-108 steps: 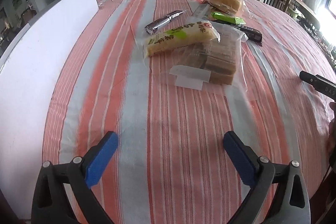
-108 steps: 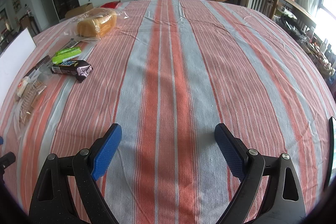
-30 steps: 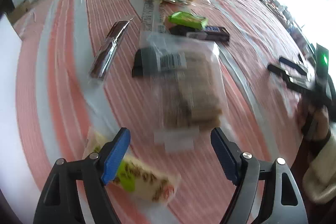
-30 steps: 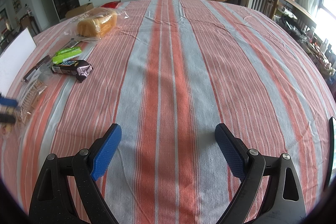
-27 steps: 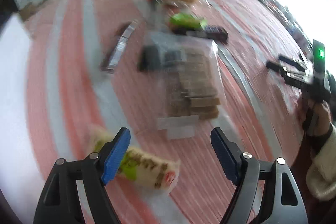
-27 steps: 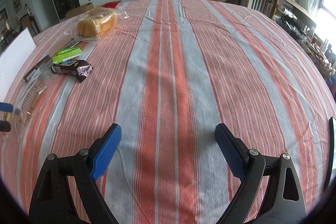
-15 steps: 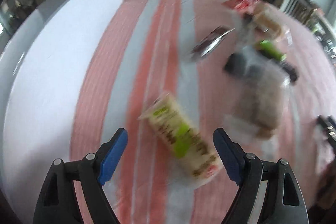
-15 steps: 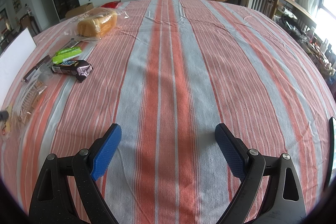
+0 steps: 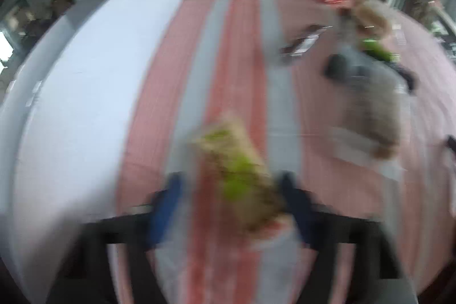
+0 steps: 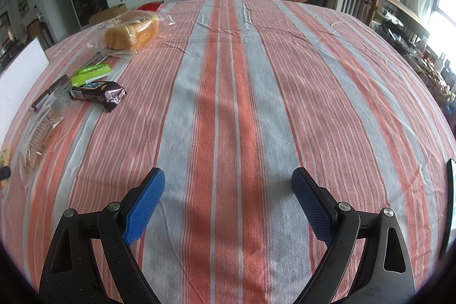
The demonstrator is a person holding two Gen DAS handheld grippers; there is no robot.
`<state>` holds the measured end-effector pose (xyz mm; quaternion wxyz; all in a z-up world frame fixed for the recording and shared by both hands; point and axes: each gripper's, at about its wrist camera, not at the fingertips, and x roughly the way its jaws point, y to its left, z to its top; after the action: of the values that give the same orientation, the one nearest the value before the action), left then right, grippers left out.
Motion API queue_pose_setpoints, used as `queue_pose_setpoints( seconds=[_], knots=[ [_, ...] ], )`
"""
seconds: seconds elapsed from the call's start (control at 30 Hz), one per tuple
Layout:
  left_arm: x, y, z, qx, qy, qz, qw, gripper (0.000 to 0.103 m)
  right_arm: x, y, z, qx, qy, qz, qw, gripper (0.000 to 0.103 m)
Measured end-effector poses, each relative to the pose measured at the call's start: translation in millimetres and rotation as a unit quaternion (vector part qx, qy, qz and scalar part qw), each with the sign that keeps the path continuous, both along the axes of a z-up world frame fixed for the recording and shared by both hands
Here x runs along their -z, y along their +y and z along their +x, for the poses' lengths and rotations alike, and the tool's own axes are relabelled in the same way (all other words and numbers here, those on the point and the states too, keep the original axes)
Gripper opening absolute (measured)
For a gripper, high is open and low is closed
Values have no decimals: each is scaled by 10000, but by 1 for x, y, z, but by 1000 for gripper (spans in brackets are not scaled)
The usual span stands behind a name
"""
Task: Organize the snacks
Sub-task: 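Grasp the cream bread-stick pack with the left gripper and lift, then grasp the clear biscuit bag with the right gripper while the left gripper holds the cream pack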
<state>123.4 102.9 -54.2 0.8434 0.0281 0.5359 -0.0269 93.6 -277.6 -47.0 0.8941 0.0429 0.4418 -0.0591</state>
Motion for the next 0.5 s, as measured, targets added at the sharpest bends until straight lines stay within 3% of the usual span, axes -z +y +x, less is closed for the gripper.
queue_pose_setpoints(
  seconds=[0.03,0.1,0.2,0.23,0.27,0.3,0.33,0.37,0.5],
  knots=[
    [-2,-2,-1,27,8,-11,10000,29,0,0,0,-1,0,1,10000,93],
    [-3,-4,-6,49,-93,98,9999,28,0,1,0,-39,13,1,10000,94],
    [-3,2,-16,-116,-242,-266,9993,28,-3,4,-4,-10,195,73,9998,94],
    [-6,6,-20,-149,-323,-363,9987,28,-7,6,-7,85,284,396,9988,94],
    [-9,9,-20,-176,-422,-422,9981,28,-15,12,-12,91,254,1172,9927,94],
    [-13,13,-25,-203,-541,-470,9972,28,-19,20,-13,52,222,1642,9862,94],
    [-17,17,-30,-235,-664,-567,9959,28,-25,39,-9,-60,258,2062,9781,94],
    [-21,20,-31,-260,-722,-638,9950,28,-29,58,-3,-169,338,2165,9756,94],
    [-34,30,-46,-328,-987,-892,9906,28,-32,159,53,-385,756,1911,9779,93]
  ],
)
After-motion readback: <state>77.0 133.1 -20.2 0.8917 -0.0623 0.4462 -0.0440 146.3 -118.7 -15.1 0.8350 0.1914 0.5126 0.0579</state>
